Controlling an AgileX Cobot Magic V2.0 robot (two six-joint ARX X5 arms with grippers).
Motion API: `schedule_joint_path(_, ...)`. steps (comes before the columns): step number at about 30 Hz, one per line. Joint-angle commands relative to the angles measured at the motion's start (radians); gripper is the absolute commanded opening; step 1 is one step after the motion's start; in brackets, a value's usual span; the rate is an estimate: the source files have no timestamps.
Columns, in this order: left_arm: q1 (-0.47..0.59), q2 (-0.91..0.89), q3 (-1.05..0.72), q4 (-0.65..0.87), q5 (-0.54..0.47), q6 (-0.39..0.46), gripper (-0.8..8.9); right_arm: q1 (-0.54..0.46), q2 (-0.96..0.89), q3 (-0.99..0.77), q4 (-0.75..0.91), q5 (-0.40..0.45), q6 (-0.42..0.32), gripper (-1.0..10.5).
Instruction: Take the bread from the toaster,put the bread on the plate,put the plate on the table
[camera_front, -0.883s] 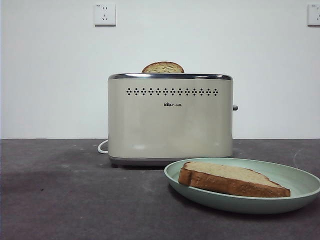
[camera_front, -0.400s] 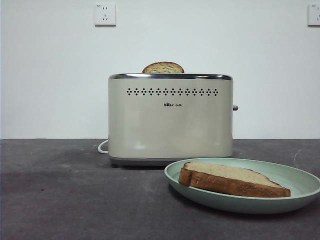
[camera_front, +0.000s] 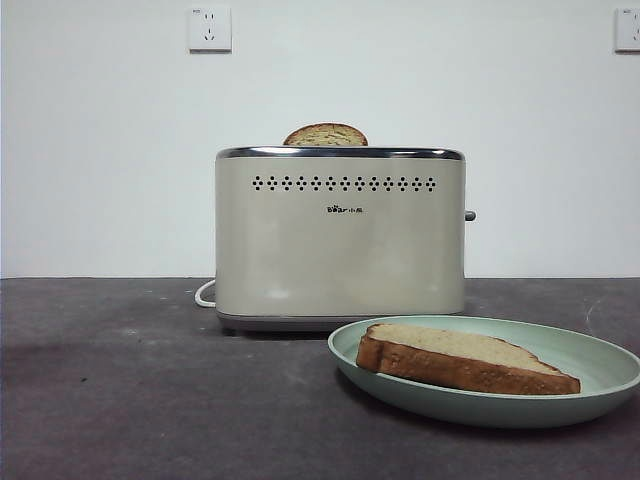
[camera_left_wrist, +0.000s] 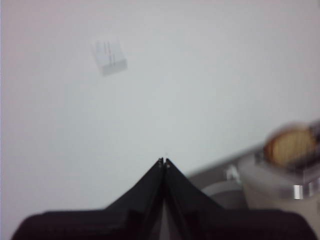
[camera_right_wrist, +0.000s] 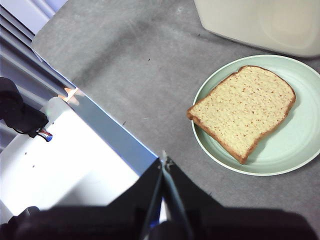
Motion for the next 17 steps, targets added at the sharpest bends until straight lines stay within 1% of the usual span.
schedule_joint_path(1, 0.029, -0.068, -0.137, 0.042, -0.002, -0.023, -0.04, 0.002, -0.002, -0.006, 0.006, 0.002, -0.006, 0.0)
schedule_joint_path(8, 0.079, -0.208, -0.364, 0.048, -0.003, -0.075, -0.04, 0.002, -0.002, -0.006, 0.006, 0.002, -0.006, 0.0)
schedule_joint_path(15, 0.087, -0.327, -0.511, 0.038, -0.014, -0.137, -0.04, 0.002, -0.002, -0.006, 0.006, 0.002, -0.006, 0.0)
schedule_joint_path(17, 0.087, -0.354, -0.538, 0.014, -0.037, -0.158, -0.04, 0.002, -0.002, -0.006, 0.006, 0.002, -0.006, 0.0)
